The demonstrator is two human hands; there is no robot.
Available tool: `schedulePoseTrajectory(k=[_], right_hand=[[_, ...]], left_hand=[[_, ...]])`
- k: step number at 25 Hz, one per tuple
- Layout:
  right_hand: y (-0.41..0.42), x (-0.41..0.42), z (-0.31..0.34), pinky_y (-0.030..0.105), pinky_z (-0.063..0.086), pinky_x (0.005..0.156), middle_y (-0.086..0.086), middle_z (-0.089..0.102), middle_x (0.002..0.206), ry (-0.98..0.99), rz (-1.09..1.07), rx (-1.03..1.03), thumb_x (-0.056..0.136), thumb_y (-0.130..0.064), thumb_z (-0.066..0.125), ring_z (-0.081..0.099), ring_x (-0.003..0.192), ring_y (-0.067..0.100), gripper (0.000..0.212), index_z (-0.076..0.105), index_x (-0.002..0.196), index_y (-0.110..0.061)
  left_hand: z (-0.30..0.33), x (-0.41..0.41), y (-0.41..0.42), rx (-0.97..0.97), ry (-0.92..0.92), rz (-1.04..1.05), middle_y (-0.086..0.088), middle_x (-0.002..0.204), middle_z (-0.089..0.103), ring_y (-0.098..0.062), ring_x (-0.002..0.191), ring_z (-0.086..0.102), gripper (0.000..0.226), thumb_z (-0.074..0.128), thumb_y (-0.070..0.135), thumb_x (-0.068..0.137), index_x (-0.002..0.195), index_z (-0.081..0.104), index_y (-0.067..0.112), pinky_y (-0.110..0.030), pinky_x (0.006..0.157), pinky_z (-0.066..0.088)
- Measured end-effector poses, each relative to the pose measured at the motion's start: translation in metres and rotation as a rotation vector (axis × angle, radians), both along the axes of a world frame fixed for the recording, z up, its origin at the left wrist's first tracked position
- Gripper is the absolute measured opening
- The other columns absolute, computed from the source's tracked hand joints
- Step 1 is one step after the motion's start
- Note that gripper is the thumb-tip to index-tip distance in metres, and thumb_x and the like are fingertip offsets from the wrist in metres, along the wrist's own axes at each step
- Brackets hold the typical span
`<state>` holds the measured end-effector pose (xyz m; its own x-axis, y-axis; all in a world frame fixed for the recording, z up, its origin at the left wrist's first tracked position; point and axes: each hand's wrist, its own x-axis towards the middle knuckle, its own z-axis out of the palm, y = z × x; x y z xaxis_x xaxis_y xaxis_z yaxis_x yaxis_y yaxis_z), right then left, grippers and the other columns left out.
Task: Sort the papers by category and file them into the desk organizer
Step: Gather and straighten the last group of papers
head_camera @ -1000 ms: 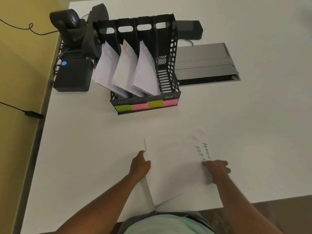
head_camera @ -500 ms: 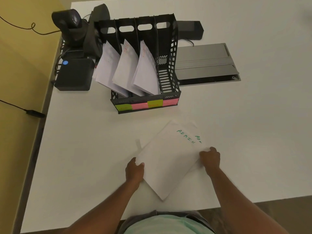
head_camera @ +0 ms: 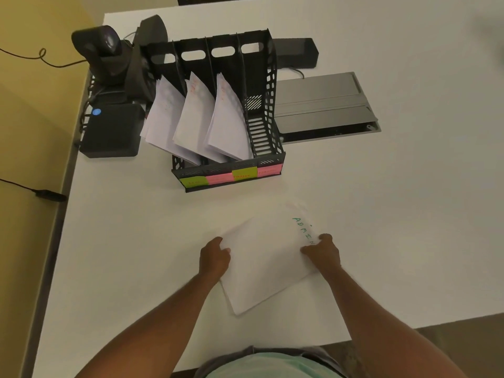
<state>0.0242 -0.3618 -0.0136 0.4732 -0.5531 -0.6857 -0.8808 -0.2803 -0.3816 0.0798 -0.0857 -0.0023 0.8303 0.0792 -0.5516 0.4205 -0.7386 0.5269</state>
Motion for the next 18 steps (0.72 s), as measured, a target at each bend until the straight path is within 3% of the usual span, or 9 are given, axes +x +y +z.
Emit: schedulePoseTrajectory(k=[2,5,7,10,14,16,18], right_hand=[[-0.003,0.001,0.0,0.038,0.046,0.089,0.01,0.061,0.119,0.031,0.029,-0.021,0.071,-0.035,0.072,0.054,0.111,0.033,0.049,0.059,0.117,-0.021],[-0.005,0.007,0.0,0.046,0.042,0.099,0.019,0.041,0.139,0.013,-0.112,-0.074,0.073,-0.045,0.077,0.039,0.131,0.04,0.08,0.044,0.141,-0.021],[-0.004,0.007,0.003,0.052,0.041,0.107,0.022,0.037,0.145,-0.034,-0.274,-0.05,0.072,-0.052,0.08,0.037,0.134,0.042,0.099,0.031,0.149,-0.013],[0.017,0.003,0.006,0.054,0.046,0.102,0.021,0.038,0.145,-0.017,-0.454,0.099,0.069,-0.053,0.083,0.045,0.129,0.042,0.108,0.027,0.148,-0.006],[0.053,-0.005,0.005,0.055,0.056,0.088,0.017,0.057,0.127,-0.109,-0.714,0.457,0.07,-0.037,0.088,0.06,0.11,0.038,0.086,0.041,0.134,-0.002],[0.057,-0.009,0.0,0.055,0.057,0.087,0.021,0.064,0.121,-0.214,-0.755,0.579,0.076,-0.018,0.084,0.066,0.105,0.039,0.066,0.052,0.129,0.003],[0.051,-0.011,0.0,0.049,0.058,0.084,0.023,0.069,0.114,-0.266,-0.645,0.595,0.081,-0.004,0.076,0.068,0.098,0.039,0.044,0.061,0.121,0.005]], left_hand=[[-0.005,-0.005,0.006,-0.039,0.056,0.122,-0.015,0.127,0.065,-0.033,0.115,0.06,0.042,0.065,0.015,0.086,0.127,0.061,0.006,-0.043,0.098,0.05],[-0.012,-0.015,0.014,-0.202,0.125,0.467,-0.016,0.125,0.066,-0.033,0.109,0.062,0.045,0.071,0.008,0.081,0.125,0.062,0.006,-0.046,0.098,0.051],[-0.012,-0.022,0.014,-0.329,0.143,0.723,-0.018,0.124,0.065,-0.034,0.104,0.063,0.044,0.07,0.002,0.081,0.124,0.061,0.004,-0.046,0.096,0.052],[-0.003,-0.028,0.005,-0.466,0.123,0.931,-0.018,0.123,0.061,-0.033,0.097,0.061,0.046,0.067,-0.004,0.084,0.127,0.054,0.006,-0.044,0.085,0.055],[0.012,-0.038,-0.014,-0.615,0.177,1.022,-0.011,0.133,0.05,-0.035,0.112,0.058,0.081,0.068,-0.008,0.083,0.148,0.028,0.021,-0.052,0.09,0.054],[0.015,-0.05,-0.018,-0.638,0.236,0.899,-0.01,0.13,0.051,-0.033,0.109,0.06,0.084,0.07,-0.008,0.081,0.146,0.027,0.023,-0.047,0.077,0.058],[0.01,-0.063,-0.012,-0.587,0.283,0.655,-0.007,0.123,0.057,-0.028,0.102,0.062,0.076,0.075,-0.003,0.078,0.139,0.036,0.02,-0.048,0.069,0.062]])
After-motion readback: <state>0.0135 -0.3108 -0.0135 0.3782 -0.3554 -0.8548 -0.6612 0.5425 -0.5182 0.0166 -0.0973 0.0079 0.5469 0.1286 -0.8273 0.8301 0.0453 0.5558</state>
